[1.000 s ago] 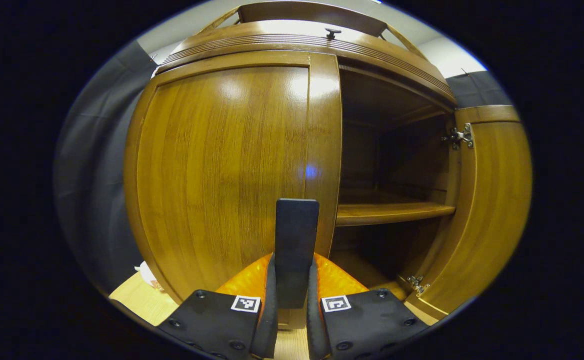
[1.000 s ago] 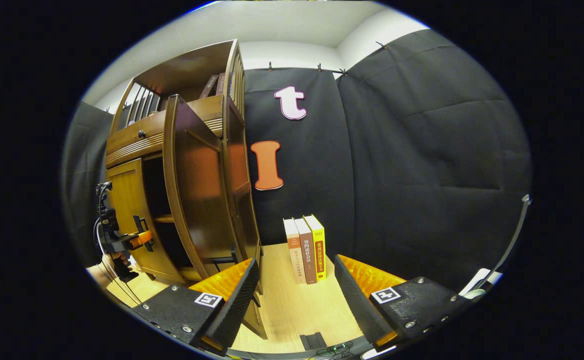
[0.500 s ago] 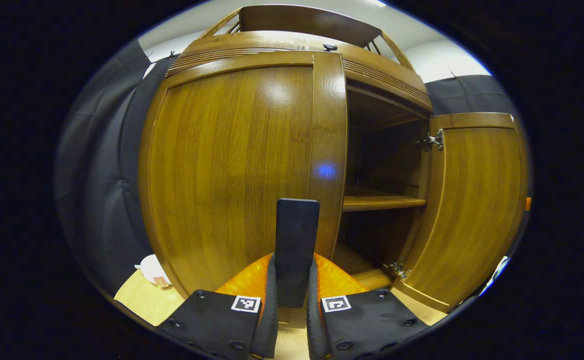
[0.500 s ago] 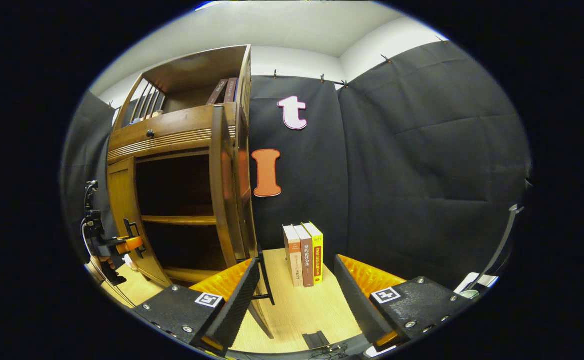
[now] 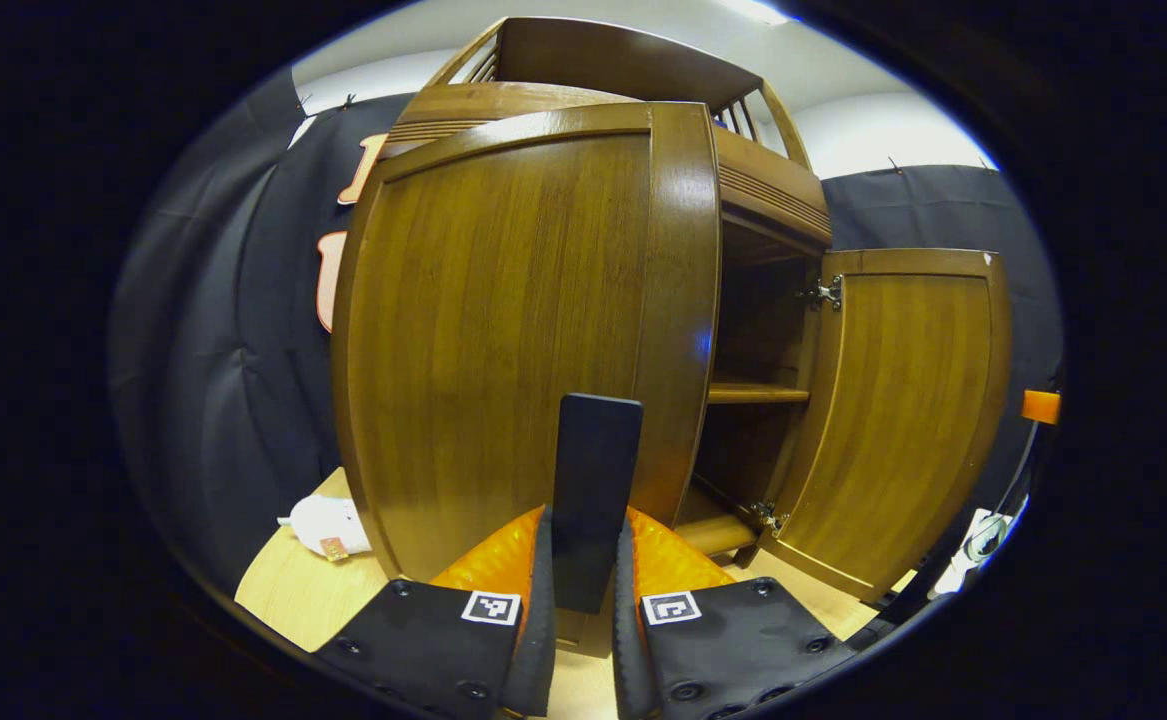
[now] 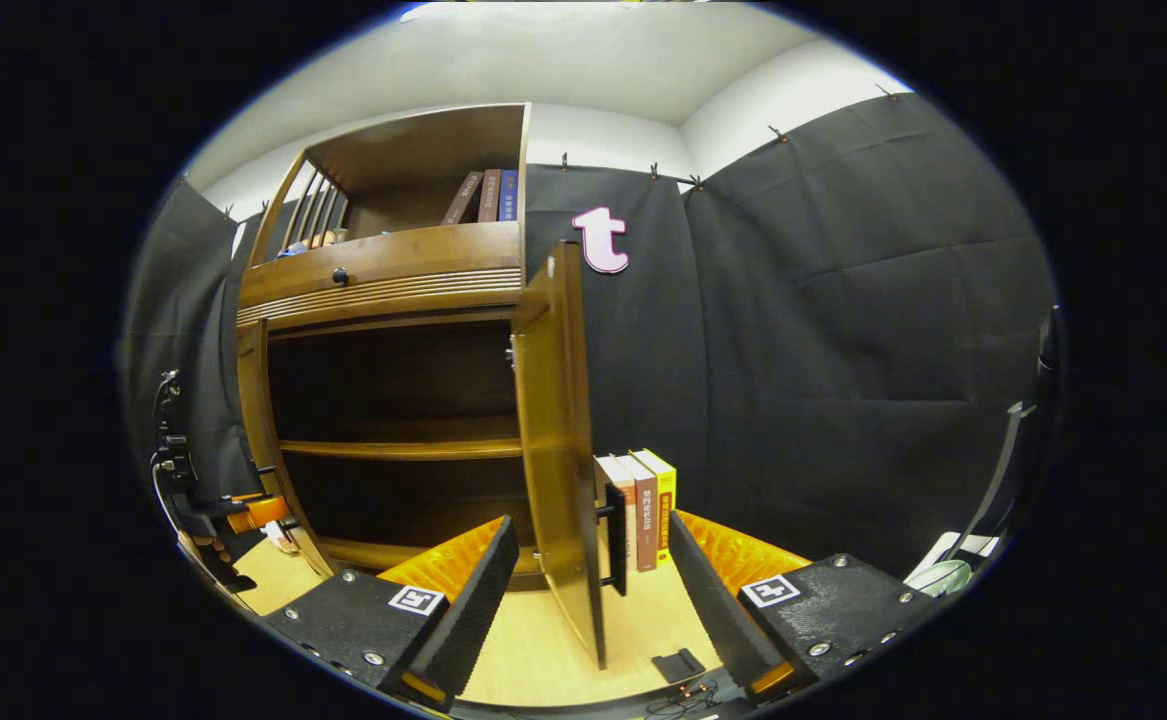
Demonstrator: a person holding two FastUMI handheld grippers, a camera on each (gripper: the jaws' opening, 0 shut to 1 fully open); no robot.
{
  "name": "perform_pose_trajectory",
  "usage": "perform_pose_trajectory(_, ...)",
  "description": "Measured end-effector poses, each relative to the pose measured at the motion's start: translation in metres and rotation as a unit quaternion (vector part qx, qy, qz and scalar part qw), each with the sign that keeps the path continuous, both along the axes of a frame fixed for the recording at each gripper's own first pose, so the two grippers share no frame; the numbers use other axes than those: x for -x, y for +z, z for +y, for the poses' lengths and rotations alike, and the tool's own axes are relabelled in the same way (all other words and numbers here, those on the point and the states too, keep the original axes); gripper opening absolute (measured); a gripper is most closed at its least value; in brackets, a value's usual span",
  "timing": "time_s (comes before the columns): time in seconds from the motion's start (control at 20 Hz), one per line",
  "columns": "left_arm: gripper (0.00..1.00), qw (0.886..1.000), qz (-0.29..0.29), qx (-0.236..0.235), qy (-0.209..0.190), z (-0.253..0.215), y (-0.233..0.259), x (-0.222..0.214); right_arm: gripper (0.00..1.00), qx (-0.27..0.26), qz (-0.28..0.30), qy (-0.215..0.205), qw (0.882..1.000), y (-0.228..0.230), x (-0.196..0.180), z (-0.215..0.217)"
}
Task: Open the right door of the double-door shoe cabinet with the right hand, and open the left door with the left hand.
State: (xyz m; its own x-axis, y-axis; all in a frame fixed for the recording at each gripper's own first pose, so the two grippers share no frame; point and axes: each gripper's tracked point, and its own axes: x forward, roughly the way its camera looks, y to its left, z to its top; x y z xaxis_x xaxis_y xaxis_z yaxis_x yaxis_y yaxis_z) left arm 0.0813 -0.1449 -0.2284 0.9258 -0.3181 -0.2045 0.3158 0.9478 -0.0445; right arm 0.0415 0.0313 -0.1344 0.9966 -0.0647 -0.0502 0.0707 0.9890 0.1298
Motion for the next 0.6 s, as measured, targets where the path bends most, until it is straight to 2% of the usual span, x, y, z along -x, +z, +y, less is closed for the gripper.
perform_pose_trajectory(0.05,0.31,1.0,0.001,0.002,-0.002,0.006,0.002,0.007,0.92,0.0,-0.001,0.004,1.0,0.0,0.003,0.009)
perform_pose_trajectory(0.1,0.31,1.0,0.004,0.007,-0.004,0.012,0.003,0.012,0.99,0.001,-0.003,0.008,1.0,0.001,0.004,0.018)
perform_pose_trajectory(0.2,0.31,1.0,0.006,0.009,-0.008,0.022,0.007,0.022,0.99,0.007,-0.004,0.014,1.0,0.002,0.003,0.037)
perform_pose_trajectory(0.25,0.32,1.0,0.005,0.007,-0.009,0.028,0.007,0.026,0.92,0.009,-0.005,0.018,1.0,0.003,0.002,0.045)
perform_pose_trajectory(0.3,0.32,1.0,0.005,0.004,-0.009,0.033,0.009,0.029,0.92,0.009,-0.005,0.022,1.0,0.003,0.003,0.052)
perform_pose_trajectory(0.35,0.32,1.0,0.004,0.001,-0.008,0.038,0.009,0.034,0.99,0.007,-0.006,0.027,1.0,0.004,0.004,0.06)
perform_pose_trajectory(0.45,0.3,1.0,0.004,0.002,-0.004,0.049,0.011,0.042,0.99,0.005,-0.008,0.036,0.999,0.006,0.004,0.074)
perform_pose_trajectory(0.5,0.3,1.0,0.004,0.002,-0.002,0.055,0.013,0.045,0.93,0.005,-0.008,0.041,0.999,0.007,0.003,0.081)
perform_pose_trajectory(0.6,0.3,1.0,0.005,0.003,0.006,0.069,0.015,0.051,0.93,0.005,-0.009,0.052,0.999,0.008,0.002,0.096)
